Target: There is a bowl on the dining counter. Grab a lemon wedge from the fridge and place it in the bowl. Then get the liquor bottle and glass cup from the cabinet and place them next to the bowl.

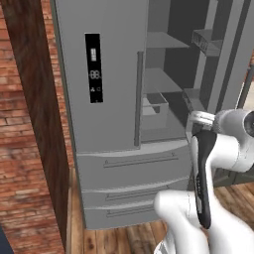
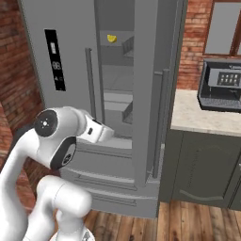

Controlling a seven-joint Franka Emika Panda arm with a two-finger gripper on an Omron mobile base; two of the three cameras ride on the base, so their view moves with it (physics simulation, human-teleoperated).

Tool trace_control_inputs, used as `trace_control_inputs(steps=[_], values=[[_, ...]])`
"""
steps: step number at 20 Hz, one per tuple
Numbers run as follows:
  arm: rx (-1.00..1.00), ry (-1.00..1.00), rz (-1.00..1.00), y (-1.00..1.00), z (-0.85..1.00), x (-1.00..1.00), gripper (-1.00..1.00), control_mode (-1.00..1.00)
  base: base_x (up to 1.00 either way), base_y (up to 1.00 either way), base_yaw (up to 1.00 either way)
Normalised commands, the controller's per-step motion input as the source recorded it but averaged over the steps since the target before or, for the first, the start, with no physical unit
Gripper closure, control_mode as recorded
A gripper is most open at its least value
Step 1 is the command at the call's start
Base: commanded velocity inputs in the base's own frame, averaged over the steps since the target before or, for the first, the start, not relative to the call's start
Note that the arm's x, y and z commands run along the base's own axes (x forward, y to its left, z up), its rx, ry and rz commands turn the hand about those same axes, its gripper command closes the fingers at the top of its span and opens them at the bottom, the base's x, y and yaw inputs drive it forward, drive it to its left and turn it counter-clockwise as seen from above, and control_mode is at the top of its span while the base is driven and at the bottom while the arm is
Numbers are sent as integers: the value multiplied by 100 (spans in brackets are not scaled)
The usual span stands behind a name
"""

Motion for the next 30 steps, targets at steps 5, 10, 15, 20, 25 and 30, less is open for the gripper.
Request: trace_control_inputs(steps=[5, 10, 15, 20, 25, 30], values=[[-4, -6, -7, 8, 0, 82, -100, -100, 0, 0, 0], [-7, -8, -10, 1, 0, 81, -100, -100, 0, 0, 0], [-7, -7, -14, 0, 16, 53, -100, -100, 0, 0, 0], [-5, -1, -17, -13, 33, 31, -100, -100, 0, 0, 0], [-6, 0, -21, -42, 32, 16, -100, -100, 0, 0, 0], [-6, 0, -20, -47, 23, 21, -100, -100, 0, 0, 0]])
